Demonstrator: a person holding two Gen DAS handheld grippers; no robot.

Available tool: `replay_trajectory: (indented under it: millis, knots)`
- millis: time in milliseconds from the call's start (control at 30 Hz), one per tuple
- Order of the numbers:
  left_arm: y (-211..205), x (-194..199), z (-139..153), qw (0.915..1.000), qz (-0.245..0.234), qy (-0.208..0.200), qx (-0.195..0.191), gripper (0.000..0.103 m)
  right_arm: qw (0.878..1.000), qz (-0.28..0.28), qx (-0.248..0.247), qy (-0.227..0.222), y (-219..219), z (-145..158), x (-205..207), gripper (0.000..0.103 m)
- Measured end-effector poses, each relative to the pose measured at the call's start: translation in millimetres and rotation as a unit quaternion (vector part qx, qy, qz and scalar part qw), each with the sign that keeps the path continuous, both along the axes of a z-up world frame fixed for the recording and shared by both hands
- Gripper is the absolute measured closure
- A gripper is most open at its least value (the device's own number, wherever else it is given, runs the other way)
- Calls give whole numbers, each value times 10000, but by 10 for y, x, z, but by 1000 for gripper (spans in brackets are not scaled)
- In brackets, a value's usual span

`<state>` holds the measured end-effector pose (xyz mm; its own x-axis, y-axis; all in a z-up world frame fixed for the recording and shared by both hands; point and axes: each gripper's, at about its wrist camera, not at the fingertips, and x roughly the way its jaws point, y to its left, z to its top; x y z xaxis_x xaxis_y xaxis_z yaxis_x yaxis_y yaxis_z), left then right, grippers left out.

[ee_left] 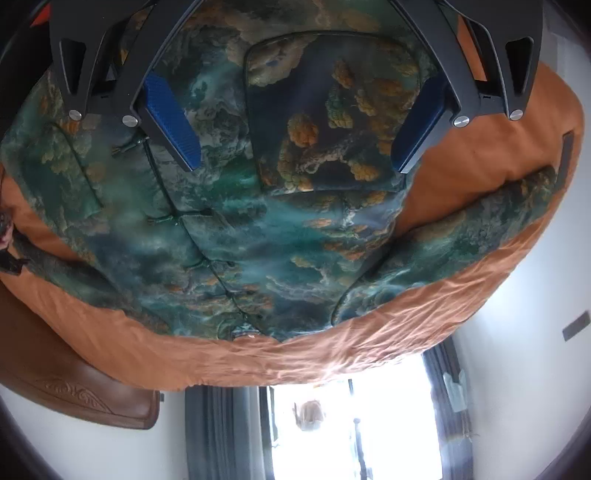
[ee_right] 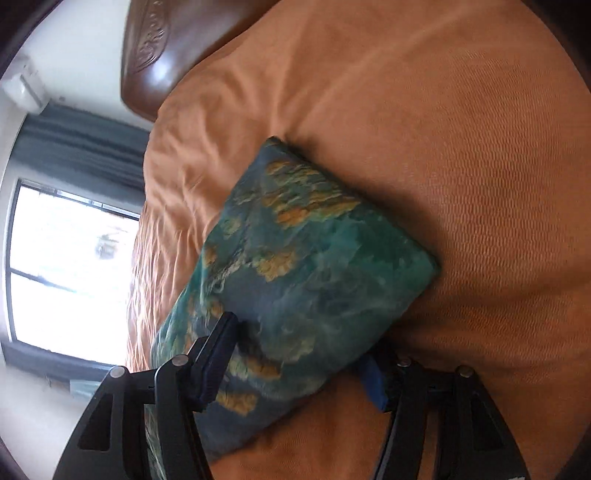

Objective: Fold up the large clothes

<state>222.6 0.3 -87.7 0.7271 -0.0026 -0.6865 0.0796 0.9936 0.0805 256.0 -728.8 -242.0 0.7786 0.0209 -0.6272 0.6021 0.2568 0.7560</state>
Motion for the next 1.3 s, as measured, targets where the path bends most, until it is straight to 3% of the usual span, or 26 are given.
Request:
replay_trajectory:
  millis: [33,67,167,233,300,400,500,633,733,800,867,967,1133,1233,1267,1300]
  knots:
    - [-19,5,-15,10000,-11,25,-20,0,10000,-21,-25,-18,-15,-16,36,81]
    - [-31,13,-25,10000,-18,71,-67,0,9998,19,-201,53,-10,17,68,89]
    - [-27,42,-35,9996,6,194,-216,0,9925,32,-1165,358,85,255,43,92]
    - [8,54,-43,9994,26,191,-294,0,9888,2,-1364,612,160,328,27,92]
    - [39,64,-58,9992,48,207,-338,1,9857,2,-1570,612,243,492,16,93]
    - [100,43,-68,9988,71,215,-435,1,9679,193,-2481,353,457,1007,31,93]
    - [171,-2,-61,9986,116,134,-493,1,9355,657,-3471,-121,929,1674,101,93]
    - [306,-31,-133,9964,296,162,-777,1,8743,1530,-4523,-878,1893,2535,279,93]
    - [428,-63,-216,9921,413,297,-1147,1,8358,2281,-4830,-1272,2642,2916,537,93]
    - [494,-115,-238,9900,455,322,-1295,1,8193,2714,-4851,-1404,3126,3000,708,94]
    - [543,-178,-236,9897,494,272,-1318,1,8006,3156,-4894,-1413,3632,2957,947,94]
    - [615,-279,-218,9898,557,166,-1301,1,7726,3701,-5008,-1232,4295,2649,1228,94]
    - [700,-365,-264,9896,661,186,-1265,1,7303,4435,-5154,-664,5057,1696,1370,93]
    - [701,-354,-330,9899,674,293,-1209,1,7138,4964,-4929,-340,5341,1157,1342,77]
    - [695,-345,-352,9901,666,329,-1194,1,7101,5191,-4749,-266,5395,1015,1355,63]
    - [685,-334,-370,9902,658,354,-1182,1,7086,5374,-4565,-246,5406,899,1332,55]
